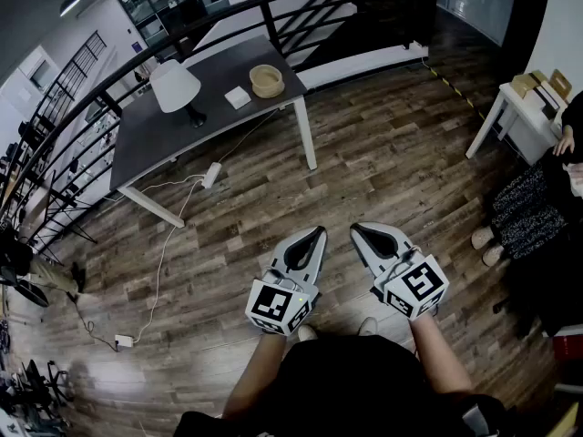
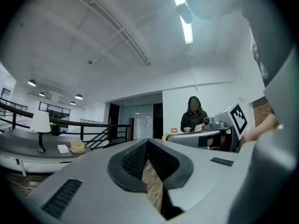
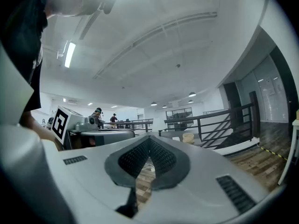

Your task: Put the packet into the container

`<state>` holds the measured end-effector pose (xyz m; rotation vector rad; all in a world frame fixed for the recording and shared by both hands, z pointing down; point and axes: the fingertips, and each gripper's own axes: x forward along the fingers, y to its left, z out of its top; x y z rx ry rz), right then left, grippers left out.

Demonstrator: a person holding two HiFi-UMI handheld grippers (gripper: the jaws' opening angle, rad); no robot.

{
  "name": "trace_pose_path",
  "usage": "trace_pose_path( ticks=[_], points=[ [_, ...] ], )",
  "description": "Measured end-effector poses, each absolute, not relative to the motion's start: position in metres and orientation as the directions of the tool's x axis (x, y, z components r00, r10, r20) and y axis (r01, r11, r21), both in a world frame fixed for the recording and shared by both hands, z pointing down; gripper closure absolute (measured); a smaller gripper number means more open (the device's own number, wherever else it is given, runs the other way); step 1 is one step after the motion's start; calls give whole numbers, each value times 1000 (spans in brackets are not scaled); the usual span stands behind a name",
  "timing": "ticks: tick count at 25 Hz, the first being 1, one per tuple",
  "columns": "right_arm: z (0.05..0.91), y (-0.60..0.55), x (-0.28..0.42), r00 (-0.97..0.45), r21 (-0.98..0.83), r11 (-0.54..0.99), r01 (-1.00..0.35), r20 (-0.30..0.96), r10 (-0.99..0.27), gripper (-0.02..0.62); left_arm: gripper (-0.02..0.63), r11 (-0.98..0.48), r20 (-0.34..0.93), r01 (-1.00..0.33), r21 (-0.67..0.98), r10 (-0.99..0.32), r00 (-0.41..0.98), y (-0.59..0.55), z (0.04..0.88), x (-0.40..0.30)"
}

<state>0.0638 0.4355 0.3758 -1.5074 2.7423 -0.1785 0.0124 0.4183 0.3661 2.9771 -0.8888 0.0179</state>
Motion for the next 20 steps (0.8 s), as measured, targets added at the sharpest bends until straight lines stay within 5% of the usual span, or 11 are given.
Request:
trace_pose_path(
  ticks=[20],
  points=[
    [388,458,135,-613,-127,604,-787,42,-789,591,598,-783,54,-622,27,-620,783,445,377,80]
  ],
)
